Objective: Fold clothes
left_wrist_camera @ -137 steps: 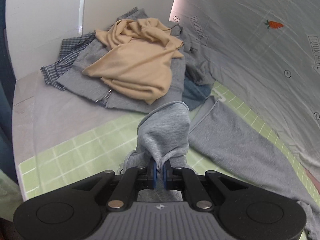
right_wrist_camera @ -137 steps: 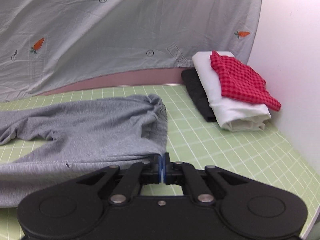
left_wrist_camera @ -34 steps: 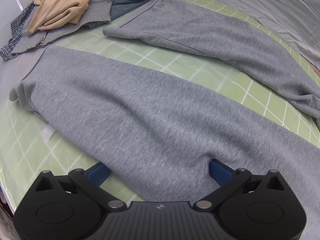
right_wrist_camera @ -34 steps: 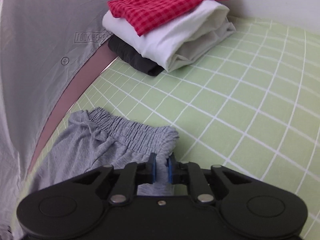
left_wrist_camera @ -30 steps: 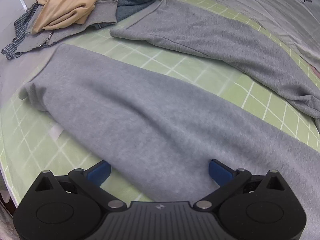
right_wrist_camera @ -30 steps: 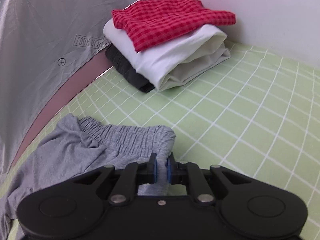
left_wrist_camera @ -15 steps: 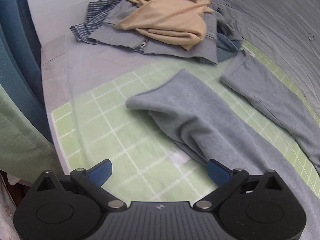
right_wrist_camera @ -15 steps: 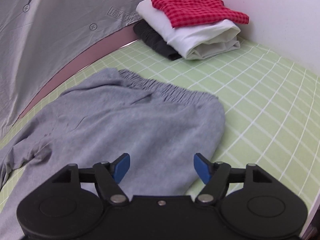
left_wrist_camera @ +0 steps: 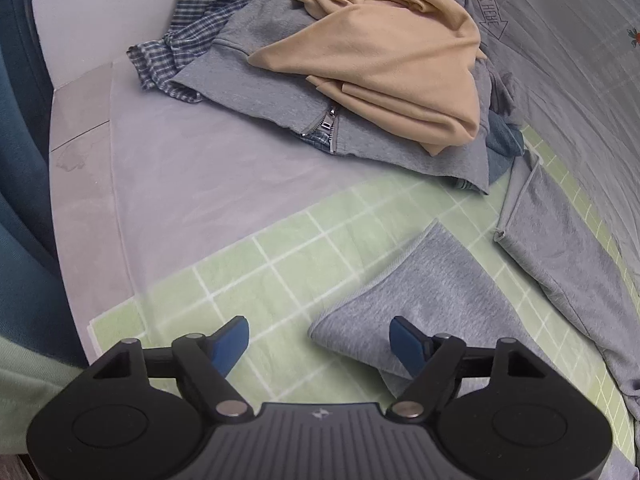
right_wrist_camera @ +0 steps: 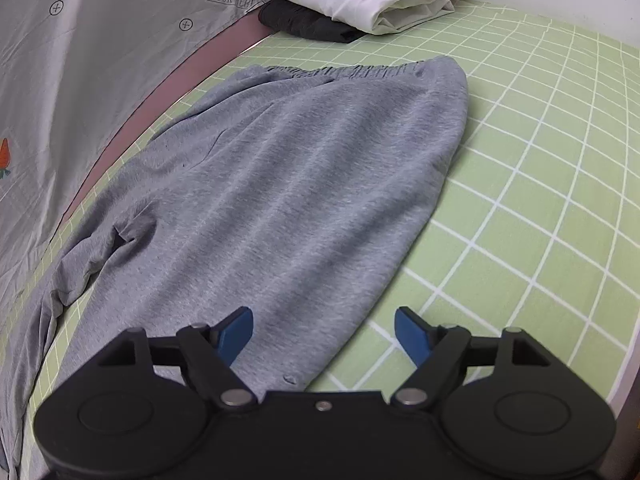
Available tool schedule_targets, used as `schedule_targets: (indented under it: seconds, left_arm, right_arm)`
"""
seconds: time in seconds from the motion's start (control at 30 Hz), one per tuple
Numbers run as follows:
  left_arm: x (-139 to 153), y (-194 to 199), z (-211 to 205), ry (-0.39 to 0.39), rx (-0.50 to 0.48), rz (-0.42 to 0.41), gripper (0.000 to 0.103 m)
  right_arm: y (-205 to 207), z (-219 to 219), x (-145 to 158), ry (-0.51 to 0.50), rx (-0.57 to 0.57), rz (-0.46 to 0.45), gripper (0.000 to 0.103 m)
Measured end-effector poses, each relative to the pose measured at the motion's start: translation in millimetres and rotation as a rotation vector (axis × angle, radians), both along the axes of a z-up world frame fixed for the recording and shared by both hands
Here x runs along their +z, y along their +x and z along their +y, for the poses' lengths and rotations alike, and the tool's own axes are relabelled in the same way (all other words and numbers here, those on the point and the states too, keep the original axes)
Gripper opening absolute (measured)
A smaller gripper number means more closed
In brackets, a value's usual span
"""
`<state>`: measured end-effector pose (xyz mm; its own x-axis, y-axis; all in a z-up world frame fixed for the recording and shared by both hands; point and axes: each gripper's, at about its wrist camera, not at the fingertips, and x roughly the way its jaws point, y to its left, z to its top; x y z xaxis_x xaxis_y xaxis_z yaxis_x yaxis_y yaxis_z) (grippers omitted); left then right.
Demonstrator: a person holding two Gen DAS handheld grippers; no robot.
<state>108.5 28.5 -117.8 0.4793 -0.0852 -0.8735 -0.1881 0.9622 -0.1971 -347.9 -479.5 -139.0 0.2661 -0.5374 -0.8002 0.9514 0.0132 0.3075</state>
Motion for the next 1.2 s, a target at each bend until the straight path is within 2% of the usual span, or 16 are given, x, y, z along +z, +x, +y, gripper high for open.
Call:
schedule_targets:
  seconds: [0.07,0.13,0.17,0.2,0.23,0.27,0.3,0.4,0.53,0.67,0.73,0.83,0.97,1.07,1.1,1.2]
  left_arm:
    - [-5,7,1,-0.009,-0.007,0.012,0.060]
    - [-8,10,0,-0.020,-0.018,0.019,0.038]
    - [-10,11,-1,-0.023,-0.025,0.020,0.029]
    - [-11,12,-2,-0.026,-0.029,0.020,0.007]
    - [-11,13,-3,-0.029,-0.032,0.016,0.002]
    - [-11,14,-5,-0.032,-0.033,0.006,0.002]
    - [-8,15,-7,-0.034,-0.036,-0.011,0.001]
    - [13,24,-14,-0.045,-0.037,-0.089,0.001]
    - [60,39,-23,-0.093,-0.031,-0.218,0.001]
    - [87,46,-40,-0.057,-0.072,-0.299,0.001]
    - [101,50,-48,-0.040,-0.092,-0.340,0.001]
    - [115,55,-59,-0.016,-0.116,-0.381,0.001]
    - [86,55,-55,-0.017,-0.095,-0.305,0.004]
    - [71,45,-47,-0.032,-0.091,-0.268,0.011]
    - [67,42,-45,-0.029,-0.098,-0.256,0.013]
    - [51,30,-41,0.004,-0.122,-0.194,0.014]
  right_arm:
    - [5,1,0,-0.008,0.004,0.000,0.078]
    - [9,1,0,-0.016,0.020,0.000,0.067]
    - [11,1,0,-0.021,0.028,0.000,0.053]
    - [13,1,1,-0.025,0.036,0.000,0.039]
    - [14,0,1,-0.030,0.045,0.000,0.030]
    - [16,-2,3,-0.041,0.057,0.000,0.011]
    - [17,-4,4,-0.051,0.070,0.000,0.001]
    - [19,-14,18,-0.101,0.101,-0.011,0.000]
    - [18,-35,58,-0.222,0.124,-0.053,0.000]
    - [18,-48,112,-0.379,0.117,-0.101,0.000]
    - [16,-52,126,-0.424,0.125,-0.089,0.000]
    - [19,-62,115,-0.372,0.154,-0.036,0.000]
    - [26,-46,78,-0.246,0.219,-0.005,0.002]
    - [36,-25,56,-0.174,0.254,0.010,0.008]
    - [38,-18,49,-0.154,0.261,0.016,0.014]
    - [46,0,34,-0.111,0.283,0.036,0.025]
